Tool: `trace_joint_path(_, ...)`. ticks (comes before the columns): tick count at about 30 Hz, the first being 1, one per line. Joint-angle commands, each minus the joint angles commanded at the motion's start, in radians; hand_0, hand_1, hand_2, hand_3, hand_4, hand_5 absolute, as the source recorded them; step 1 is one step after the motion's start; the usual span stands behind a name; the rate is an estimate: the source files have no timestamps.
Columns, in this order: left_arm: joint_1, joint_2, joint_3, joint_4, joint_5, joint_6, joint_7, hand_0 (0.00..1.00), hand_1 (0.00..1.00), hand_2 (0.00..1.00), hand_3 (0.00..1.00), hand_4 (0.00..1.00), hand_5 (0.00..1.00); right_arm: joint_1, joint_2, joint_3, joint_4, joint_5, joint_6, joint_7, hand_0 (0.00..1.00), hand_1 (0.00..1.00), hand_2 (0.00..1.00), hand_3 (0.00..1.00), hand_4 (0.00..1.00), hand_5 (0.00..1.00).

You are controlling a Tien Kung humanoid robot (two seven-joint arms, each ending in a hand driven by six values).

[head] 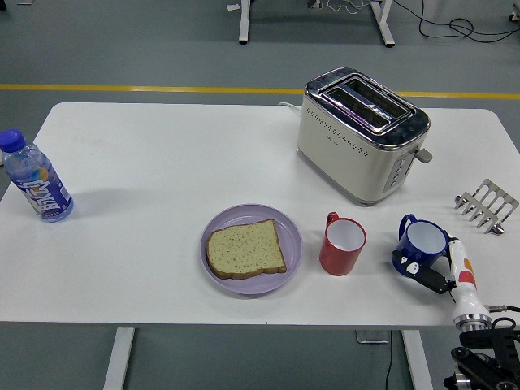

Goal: Pick up the cup,pour liquid into bread,place the cup on the desk

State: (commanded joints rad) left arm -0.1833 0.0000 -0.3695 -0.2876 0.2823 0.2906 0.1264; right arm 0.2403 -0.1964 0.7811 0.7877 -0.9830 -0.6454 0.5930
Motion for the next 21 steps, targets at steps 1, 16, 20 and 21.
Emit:
trace_joint_path(1, 0.0, 0.0, 0.0, 0.0, 0.0, 0.0, 0.0, 0.679, 0.683, 0.698, 0.542, 0.251, 0.998, 0.0, 0.0, 0.0, 0.0, 0.0, 0.0, 0.0, 0.589, 0.443, 0.549, 0.607, 0.911, 0.211)
trace_joint_path(16, -0.002, 0.0, 0.003, 0.0, -0.007, 0.001, -0.002, 0.679, 0.683, 0.698, 0.542, 0.251, 0.998, -0.001, -0.003, 0.006, 0.003, -0.01, 0.0, -0.008, 0.735, 0.596, 0.719, 0.782, 0.931, 0.201)
trace_joint_path(20, -0.002, 0.0, 0.005, 0.0, -0.01, 0.001, -0.003, 0.679, 0.683, 0.698, 0.542, 0.251, 0.998, -0.002, -0.004, 0.008, 0.004, -0.011, 0.0, -0.011, 0.783, 0.671, 0.81, 0.843, 0.927, 0.192)
trace_joint_path(21, -0.003, 0.0, 0.005, 0.0, -0.01, 0.001, -0.003, 0.679, 0.683, 0.698, 0.542, 0.251, 0.998, -0.002, -0.004, 0.008, 0.004, -0.012, 0.0, -0.011, 0.783, 0.671, 0.81, 0.843, 0.927, 0.192)
